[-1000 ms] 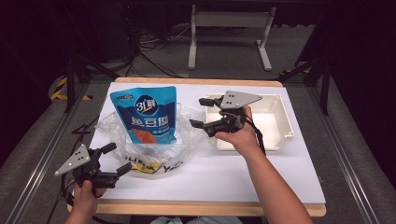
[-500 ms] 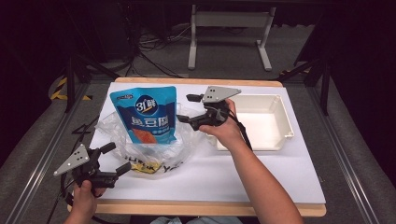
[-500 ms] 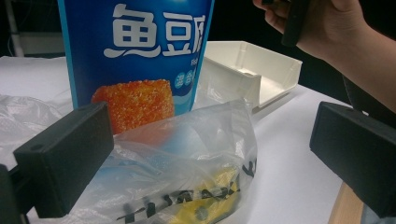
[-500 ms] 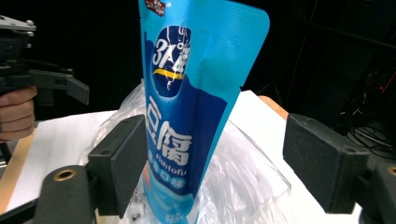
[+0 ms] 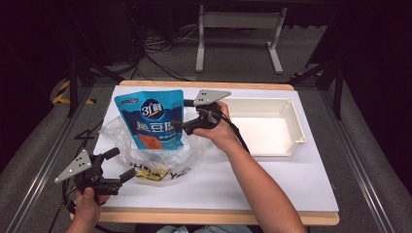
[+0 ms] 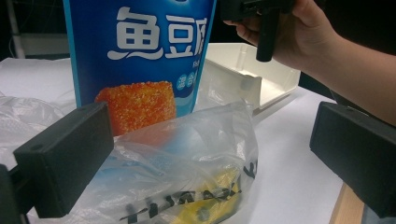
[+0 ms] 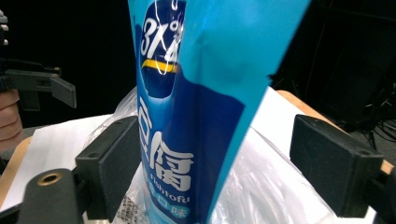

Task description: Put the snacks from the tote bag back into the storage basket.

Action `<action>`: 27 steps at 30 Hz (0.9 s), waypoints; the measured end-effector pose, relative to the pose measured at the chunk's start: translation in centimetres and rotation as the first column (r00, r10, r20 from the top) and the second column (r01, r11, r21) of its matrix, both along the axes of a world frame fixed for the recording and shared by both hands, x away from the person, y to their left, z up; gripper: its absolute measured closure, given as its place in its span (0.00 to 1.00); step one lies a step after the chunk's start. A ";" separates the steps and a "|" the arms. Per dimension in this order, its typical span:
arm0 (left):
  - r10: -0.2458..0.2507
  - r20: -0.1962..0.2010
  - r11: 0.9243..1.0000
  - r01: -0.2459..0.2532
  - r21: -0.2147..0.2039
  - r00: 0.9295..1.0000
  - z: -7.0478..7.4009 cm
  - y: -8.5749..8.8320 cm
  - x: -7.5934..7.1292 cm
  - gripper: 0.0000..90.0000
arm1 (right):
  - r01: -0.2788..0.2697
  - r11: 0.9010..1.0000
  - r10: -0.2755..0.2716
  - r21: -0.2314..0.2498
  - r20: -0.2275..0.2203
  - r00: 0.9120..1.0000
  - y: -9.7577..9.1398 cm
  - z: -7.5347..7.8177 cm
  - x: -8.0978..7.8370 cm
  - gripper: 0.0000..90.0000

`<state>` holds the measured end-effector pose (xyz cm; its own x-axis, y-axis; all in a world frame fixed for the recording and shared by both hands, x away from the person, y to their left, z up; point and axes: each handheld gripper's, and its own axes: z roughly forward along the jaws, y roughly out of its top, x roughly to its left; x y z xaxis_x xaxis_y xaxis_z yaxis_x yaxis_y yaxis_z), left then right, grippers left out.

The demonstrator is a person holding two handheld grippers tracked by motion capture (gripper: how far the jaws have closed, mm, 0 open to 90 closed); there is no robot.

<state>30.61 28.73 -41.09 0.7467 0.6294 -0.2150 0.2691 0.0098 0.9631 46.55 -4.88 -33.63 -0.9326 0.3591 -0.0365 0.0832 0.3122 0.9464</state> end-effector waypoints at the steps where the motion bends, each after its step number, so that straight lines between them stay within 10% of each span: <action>1: -0.002 0.000 1.000 0.002 0.000 1.000 0.0 0.0 0.0 0.00 | -0.005 1.000 0.005 0.001 -0.001 1.000 0.2 -0.1 0.0 0.20; 27: -0.002 -0.004 1.000 0.002 -0.003 1.000 0.0 0.2 0.0 0.00 | -0.069 0.998 0.069 -0.015 0.031 0.997 4.5 -3.7 0.4 0.19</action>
